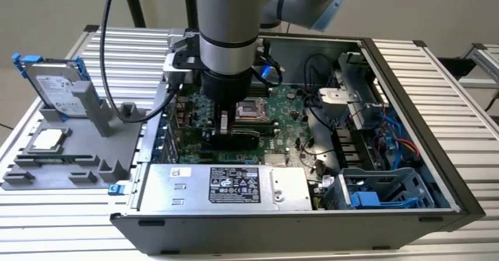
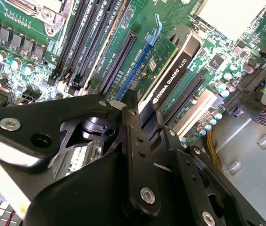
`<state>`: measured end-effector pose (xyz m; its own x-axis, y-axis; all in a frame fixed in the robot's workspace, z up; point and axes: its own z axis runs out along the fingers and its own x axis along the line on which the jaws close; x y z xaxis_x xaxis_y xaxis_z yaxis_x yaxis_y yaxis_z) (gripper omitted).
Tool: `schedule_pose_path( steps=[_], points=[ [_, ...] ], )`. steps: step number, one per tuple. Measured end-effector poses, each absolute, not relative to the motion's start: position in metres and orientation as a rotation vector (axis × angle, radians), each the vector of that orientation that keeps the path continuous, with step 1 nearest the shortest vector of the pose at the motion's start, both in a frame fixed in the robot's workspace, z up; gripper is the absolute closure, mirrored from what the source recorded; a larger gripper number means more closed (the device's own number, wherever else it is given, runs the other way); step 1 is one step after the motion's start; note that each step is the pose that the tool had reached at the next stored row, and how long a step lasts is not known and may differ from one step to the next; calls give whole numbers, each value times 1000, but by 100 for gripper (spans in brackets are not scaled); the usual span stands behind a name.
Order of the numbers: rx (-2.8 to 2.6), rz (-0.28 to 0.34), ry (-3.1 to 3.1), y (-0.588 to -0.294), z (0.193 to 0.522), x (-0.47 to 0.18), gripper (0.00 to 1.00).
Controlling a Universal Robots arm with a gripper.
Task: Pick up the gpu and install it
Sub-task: 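Insert the gpu into the slot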
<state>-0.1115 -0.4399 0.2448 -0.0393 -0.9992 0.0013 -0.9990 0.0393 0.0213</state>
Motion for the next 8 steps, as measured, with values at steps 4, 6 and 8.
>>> schedule_pose_path(
  steps=[4,6,8],
  points=[
    [2167,-22,-2253,-440,245,-111,0],
    [2167,-22,-2253,-440,245,-111,0],
    [2166,-23,-2253,-440,250,-111,0]
  ],
)
